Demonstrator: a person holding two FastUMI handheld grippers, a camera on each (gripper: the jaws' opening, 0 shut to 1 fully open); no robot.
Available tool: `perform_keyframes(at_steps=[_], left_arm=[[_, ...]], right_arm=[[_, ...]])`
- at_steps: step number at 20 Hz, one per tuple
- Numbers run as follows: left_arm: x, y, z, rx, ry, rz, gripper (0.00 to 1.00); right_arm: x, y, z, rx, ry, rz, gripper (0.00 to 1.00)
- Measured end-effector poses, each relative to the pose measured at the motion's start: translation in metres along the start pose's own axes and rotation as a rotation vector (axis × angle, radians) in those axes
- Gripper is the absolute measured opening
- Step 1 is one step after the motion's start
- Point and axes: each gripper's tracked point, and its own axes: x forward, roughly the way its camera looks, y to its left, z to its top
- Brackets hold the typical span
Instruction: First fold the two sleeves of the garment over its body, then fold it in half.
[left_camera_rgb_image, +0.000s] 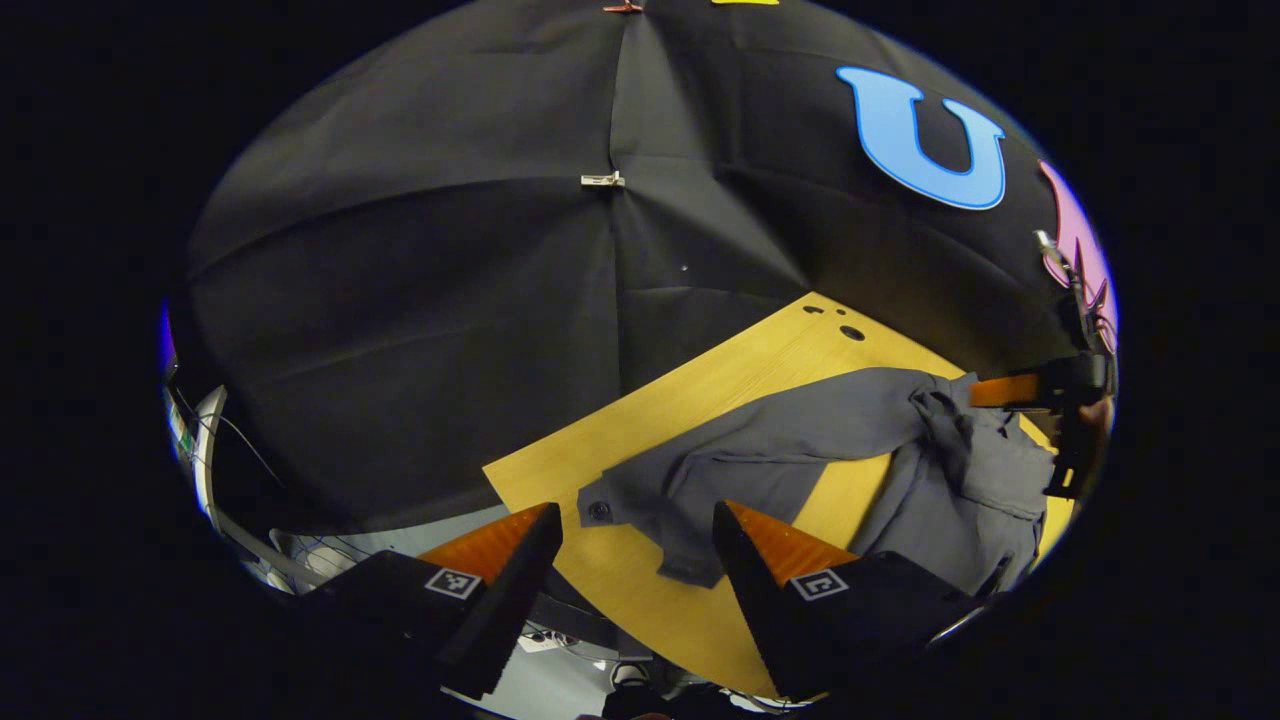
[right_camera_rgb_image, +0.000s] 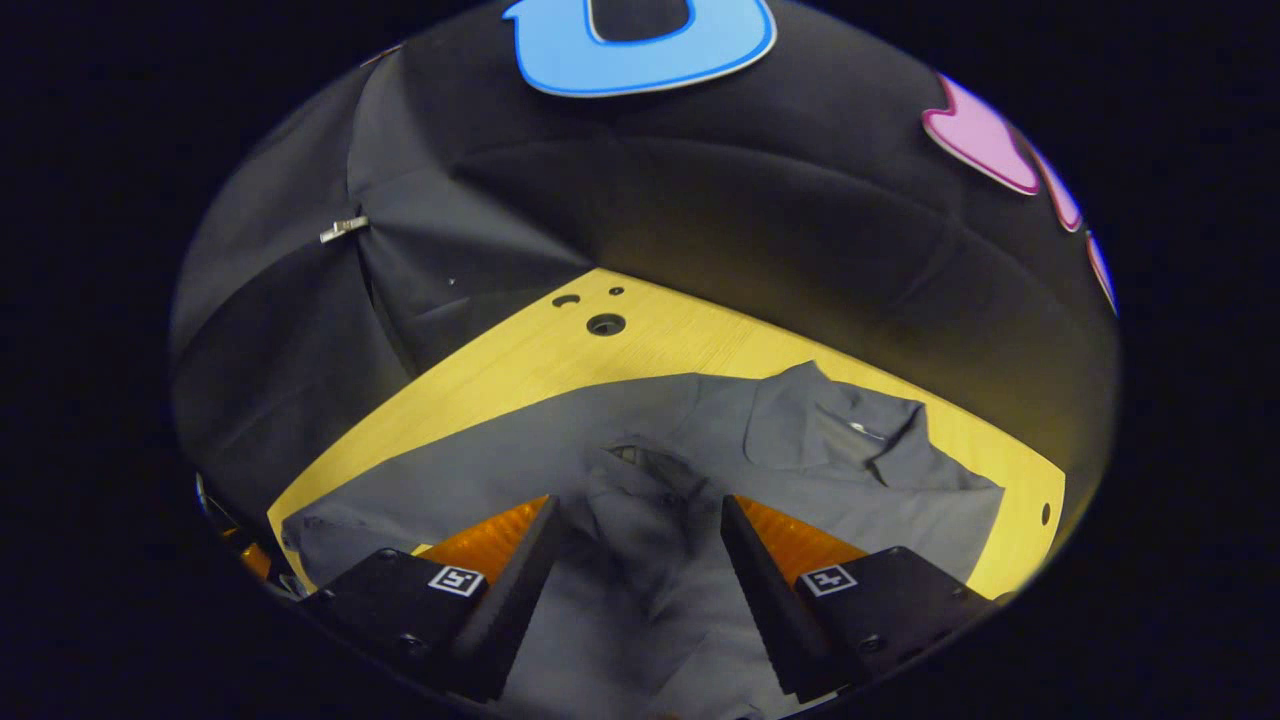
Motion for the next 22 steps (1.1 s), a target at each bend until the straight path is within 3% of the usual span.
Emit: perform_keyframes(at_steps=[3,5,6,12,13,15,18,19,20,22], left_arm=[[0.041,-0.004,-0.001,0.045,0.031,-0.030,0.93],[0.065,-0.002,0.000,0.068,0.055,-0.042,0.99],[0.073,-0.003,-0.005,0.063,0.081,-0.062,0.96],[0.101,-0.018,-0.026,0.102,0.184,-0.149,0.97],[0.103,-0.019,-0.029,0.115,0.198,-0.152,0.92],[0.105,-0.021,-0.033,0.167,0.198,-0.153,0.96],[0.110,-0.028,-0.038,0.278,0.205,-0.176,0.90],[0.108,-0.031,-0.041,0.295,0.216,-0.187,0.87],[0.106,-0.037,-0.040,0.311,0.220,-0.203,0.64],[0.104,-0.046,-0.042,0.337,0.221,-0.223,0.41]], right_arm=[[-0.048,-0.022,0.001,0.033,-0.047,-0.040,0.98],[-0.077,-0.036,-0.011,0.058,-0.044,-0.046,0.99],[-0.092,-0.045,-0.015,0.075,-0.048,-0.058,0.99],[-0.192,-0.106,-0.060,0.160,-0.086,-0.193,0.98],[-0.209,-0.108,-0.065,0.169,-0.101,-0.196,0.98],[-0.239,-0.118,-0.081,0.196,-0.113,-0.226,0.99],[-0.271,-0.131,-0.096,0.249,-0.124,-0.286,0.99],[-0.279,-0.132,-0.101,0.271,-0.127,-0.301,0.99],[-0.283,-0.134,-0.105,0.293,-0.129,-0.310,0.99],[-0.287,-0.136,-0.114,0.321,-0.123,-0.316,0.99]])
